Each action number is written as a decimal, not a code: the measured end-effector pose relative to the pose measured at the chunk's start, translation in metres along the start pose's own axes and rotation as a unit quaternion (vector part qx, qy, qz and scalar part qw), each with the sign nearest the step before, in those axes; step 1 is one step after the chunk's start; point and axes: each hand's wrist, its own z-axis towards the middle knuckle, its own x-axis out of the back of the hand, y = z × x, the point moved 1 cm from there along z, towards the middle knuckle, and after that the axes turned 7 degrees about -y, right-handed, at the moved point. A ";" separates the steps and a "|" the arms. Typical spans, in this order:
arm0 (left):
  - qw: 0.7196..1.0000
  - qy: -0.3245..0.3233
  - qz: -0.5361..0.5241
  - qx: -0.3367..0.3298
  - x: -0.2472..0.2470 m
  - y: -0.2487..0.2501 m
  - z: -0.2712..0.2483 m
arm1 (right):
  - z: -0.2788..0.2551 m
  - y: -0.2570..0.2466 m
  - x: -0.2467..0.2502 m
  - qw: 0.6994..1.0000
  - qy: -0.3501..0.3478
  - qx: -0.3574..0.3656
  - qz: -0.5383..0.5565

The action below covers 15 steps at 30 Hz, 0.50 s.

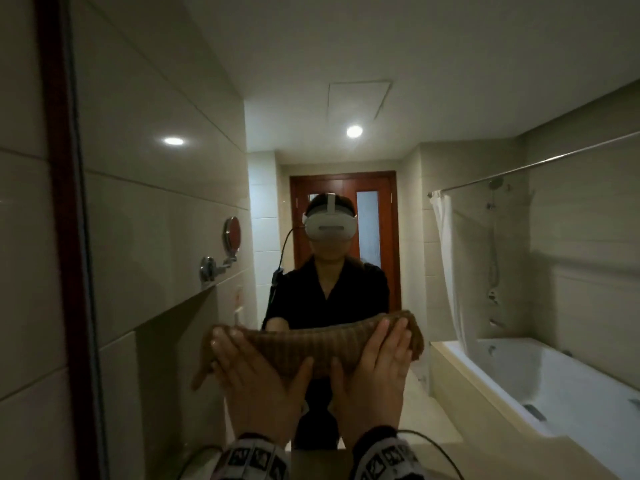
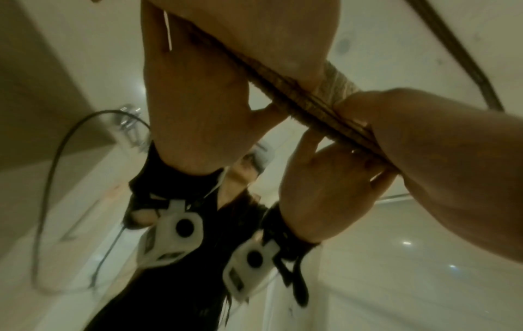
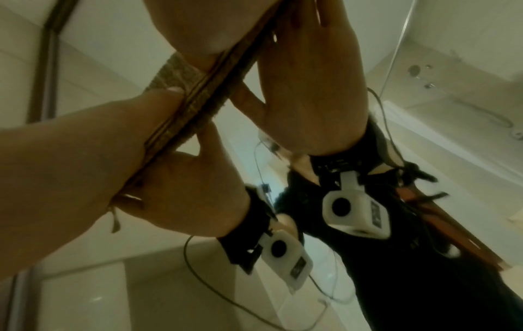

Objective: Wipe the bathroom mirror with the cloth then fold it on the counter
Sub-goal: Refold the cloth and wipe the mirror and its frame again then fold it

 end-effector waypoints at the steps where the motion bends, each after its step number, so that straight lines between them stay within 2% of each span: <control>1: 1.000 0.015 0.014 -0.002 0.012 0.021 0.014 | 0.020 0.001 0.014 1.000 0.005 0.008 0.005; 3: 0.999 0.034 0.020 -0.025 0.035 0.063 0.040 | 0.063 0.003 0.043 1.000 0.017 0.011 0.010; 4: 0.999 0.041 0.024 -0.016 0.058 0.119 0.044 | 0.096 0.018 0.086 0.999 0.015 0.030 0.021; 6: 1.000 0.010 0.003 -0.011 0.073 0.149 0.077 | 0.135 0.012 0.108 0.999 0.042 0.032 -0.011; 8: 1.000 0.006 0.017 -0.013 0.092 0.185 0.107 | 0.178 0.014 0.139 0.997 0.051 0.054 -0.024; 11: 0.999 0.020 0.024 -0.013 0.124 0.248 0.149 | 0.243 0.011 0.188 0.996 0.066 0.056 -0.025; 15: 0.998 0.053 -0.022 0.018 0.143 0.294 0.179 | 0.286 0.000 0.223 0.996 0.077 0.053 -0.005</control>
